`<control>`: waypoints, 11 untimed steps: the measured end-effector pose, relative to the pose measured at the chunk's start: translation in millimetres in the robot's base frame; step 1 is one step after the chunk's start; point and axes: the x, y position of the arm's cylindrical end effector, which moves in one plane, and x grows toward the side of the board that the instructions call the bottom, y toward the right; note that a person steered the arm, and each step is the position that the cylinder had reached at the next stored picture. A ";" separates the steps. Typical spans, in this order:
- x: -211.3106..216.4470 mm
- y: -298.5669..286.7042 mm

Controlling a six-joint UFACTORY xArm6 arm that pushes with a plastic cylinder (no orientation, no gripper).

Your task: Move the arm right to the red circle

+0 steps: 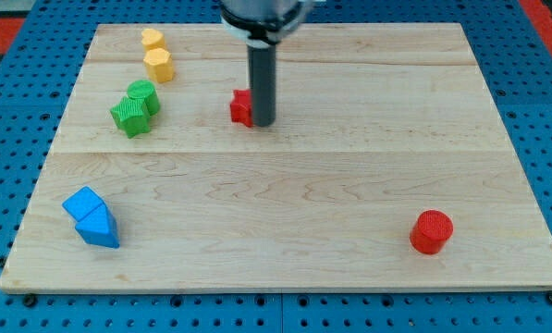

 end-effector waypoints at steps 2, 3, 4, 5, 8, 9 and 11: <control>-63.2 -71.3; -84.8 -92.5; -94.6 -103.3; -55.0 -52.5; 91.4 124.9; 135.8 187.3; 169.5 246.3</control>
